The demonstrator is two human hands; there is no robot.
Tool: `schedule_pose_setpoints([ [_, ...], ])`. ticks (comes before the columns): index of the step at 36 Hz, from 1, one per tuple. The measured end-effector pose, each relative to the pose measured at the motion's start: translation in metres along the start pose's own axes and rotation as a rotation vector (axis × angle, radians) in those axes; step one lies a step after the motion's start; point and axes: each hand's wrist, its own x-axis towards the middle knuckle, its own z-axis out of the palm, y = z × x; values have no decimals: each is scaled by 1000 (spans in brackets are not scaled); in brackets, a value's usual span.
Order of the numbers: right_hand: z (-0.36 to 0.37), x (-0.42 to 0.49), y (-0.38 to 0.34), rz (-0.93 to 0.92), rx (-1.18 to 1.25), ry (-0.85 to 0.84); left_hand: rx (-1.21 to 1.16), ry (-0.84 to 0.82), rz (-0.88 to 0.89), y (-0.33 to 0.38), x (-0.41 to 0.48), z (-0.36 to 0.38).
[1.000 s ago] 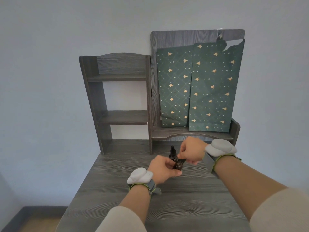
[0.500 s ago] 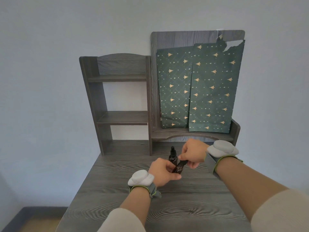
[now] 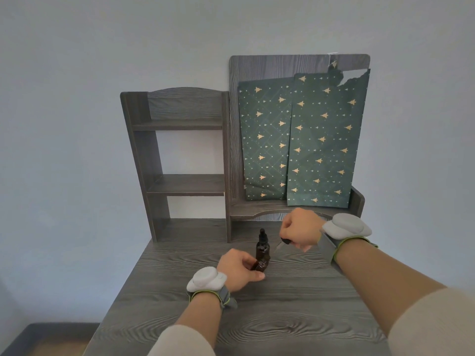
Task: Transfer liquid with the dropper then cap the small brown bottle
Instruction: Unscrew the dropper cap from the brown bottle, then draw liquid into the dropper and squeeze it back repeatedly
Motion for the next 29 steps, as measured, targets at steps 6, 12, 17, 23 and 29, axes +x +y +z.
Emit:
schedule_pose_setpoints([
  [6,6,3,10,-12,-39,96,-48,43,10,1,1,4],
  [12,24,10,23,81,-10,168,-24,91,9,1,3,13],
  [17,45,18,31,209,-55,242,8,123,15,-1,5,20],
  [23,66,26,41,282,-53,250,16,149,2,-5,6,23],
  [29,73,33,51,275,-46,155,12,160,-7,-10,8,24],
])
